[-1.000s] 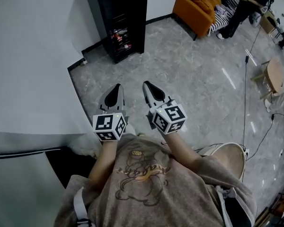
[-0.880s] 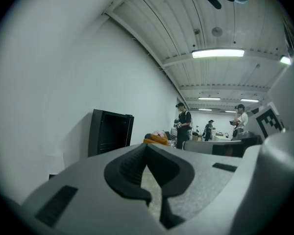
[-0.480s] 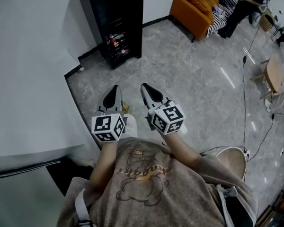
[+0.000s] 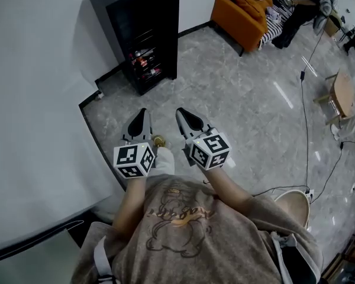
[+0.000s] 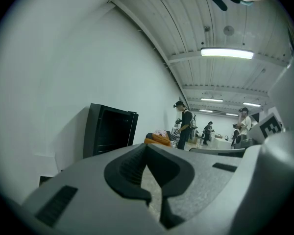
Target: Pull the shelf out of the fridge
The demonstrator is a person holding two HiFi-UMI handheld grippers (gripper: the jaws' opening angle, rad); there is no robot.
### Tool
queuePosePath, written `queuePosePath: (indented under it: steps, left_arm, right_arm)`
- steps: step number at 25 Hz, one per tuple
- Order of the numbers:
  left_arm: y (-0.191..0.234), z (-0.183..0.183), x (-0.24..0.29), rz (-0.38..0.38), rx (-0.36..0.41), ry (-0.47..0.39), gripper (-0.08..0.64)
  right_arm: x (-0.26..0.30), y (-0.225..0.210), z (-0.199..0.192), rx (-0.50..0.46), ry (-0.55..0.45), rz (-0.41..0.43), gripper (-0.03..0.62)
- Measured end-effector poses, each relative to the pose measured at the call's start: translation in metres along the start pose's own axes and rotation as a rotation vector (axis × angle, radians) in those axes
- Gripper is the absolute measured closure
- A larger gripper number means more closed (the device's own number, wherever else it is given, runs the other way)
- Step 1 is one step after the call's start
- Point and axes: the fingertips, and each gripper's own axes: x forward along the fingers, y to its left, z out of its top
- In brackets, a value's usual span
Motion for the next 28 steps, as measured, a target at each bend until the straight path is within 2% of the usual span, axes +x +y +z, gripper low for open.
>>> queuePosePath:
  steps: [18,24,28]
  left_arm:
    - [0.115,0.064,0.15,-0.062,-0.031,0.025,0.554]
    - [0.136,0.074,0.194,-0.109,-0.034,0.024,0.554]
    - [0.151,0.077,0.218,-0.109,-0.036,0.022,0.554]
  right_arm:
    - [0.179,-0.056,0.049,0.024,0.006,-0.039,0.569]
    - [0.229,-0.075,0.054,0.034,0.007,-0.059,0.569]
    - [0.251,-0.088,0.059,0.043,-0.001,-0.079,0.569]
